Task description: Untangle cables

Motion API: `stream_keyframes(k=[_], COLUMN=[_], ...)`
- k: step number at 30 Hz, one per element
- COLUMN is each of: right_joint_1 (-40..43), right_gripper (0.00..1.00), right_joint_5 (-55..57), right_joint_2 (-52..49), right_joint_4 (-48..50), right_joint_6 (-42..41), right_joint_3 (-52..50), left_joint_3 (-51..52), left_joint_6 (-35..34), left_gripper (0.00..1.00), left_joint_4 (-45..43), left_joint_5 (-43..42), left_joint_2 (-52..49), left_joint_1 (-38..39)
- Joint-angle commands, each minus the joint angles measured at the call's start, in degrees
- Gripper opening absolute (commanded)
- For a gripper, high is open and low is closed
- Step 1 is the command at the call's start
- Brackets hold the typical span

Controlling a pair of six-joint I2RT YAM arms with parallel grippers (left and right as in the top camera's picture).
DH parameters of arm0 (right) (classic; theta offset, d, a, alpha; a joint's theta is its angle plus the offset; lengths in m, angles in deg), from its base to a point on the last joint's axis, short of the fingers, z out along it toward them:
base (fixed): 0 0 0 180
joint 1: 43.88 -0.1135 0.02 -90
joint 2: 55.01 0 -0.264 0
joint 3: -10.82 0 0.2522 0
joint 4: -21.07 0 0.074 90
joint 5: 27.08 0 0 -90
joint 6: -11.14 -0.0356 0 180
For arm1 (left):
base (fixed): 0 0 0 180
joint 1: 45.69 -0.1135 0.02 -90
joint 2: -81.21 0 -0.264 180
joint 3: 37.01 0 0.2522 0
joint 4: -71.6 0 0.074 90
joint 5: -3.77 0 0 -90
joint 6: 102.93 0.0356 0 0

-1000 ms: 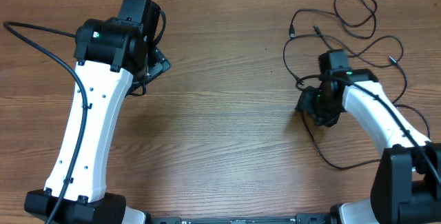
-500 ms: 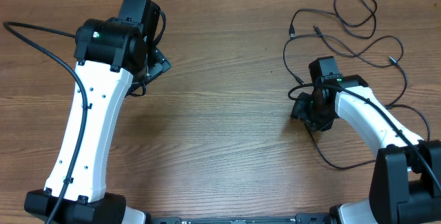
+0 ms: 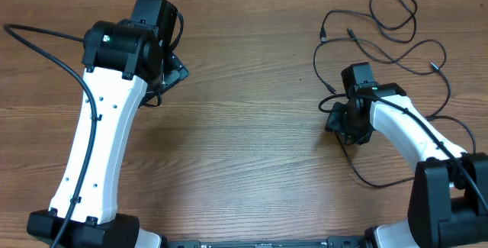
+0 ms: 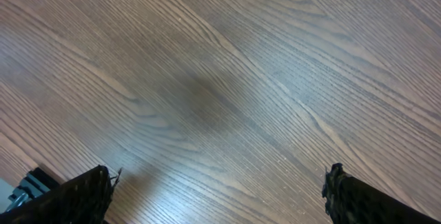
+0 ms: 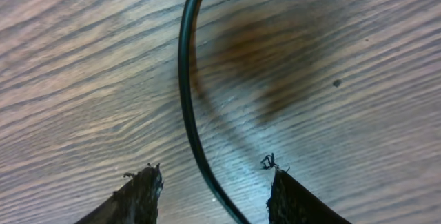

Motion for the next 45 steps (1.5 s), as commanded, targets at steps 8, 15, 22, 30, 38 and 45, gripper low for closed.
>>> stream_keyframes(k=[8, 15, 22, 30, 38, 45], right_joint_1=[-0.04, -0.02, -0.02, 0.00, 4.90, 16.39], right_gripper=[0.26, 0.16, 0.24, 0.63, 0.96, 1.00], right_joint_5=[-3.89, -5.09, -10.97, -10.14, -3.91, -1.86], right_joint_2=[-3.32, -3.30, -3.30, -3.37, -3.34, -3.34], right_joint_4=[2.19, 1.40, 0.79, 1.64, -3.63, -8.11], right_joint_6=[1.92, 1.92, 1.90, 1.92, -0.24, -1.62], right_joint_3=[-1.68, 2.29, 7.89, 7.85, 11.28, 17.31], left_joint_3=[0.26, 0.26, 0.26, 0.26, 0.26, 0.26], left_joint_6=[1.09, 1.09, 1.09, 1.09, 1.09, 1.09], left_gripper=[0.99, 1.00, 1.00, 1.00, 0.99, 1.00], left_joint_4=[0.20, 0.20, 0.17, 0.26, 0.85, 0.98], left_joint_5=[-0.02, -0.02, -0.02, -0.04, -0.02, -0.04], left_joint_2=[-0.48, -0.48, -0.48, -0.48, -0.48, -0.48], left_joint_1=[0.11, 0.11, 0.09, 0.11, 0.11, 0.11])
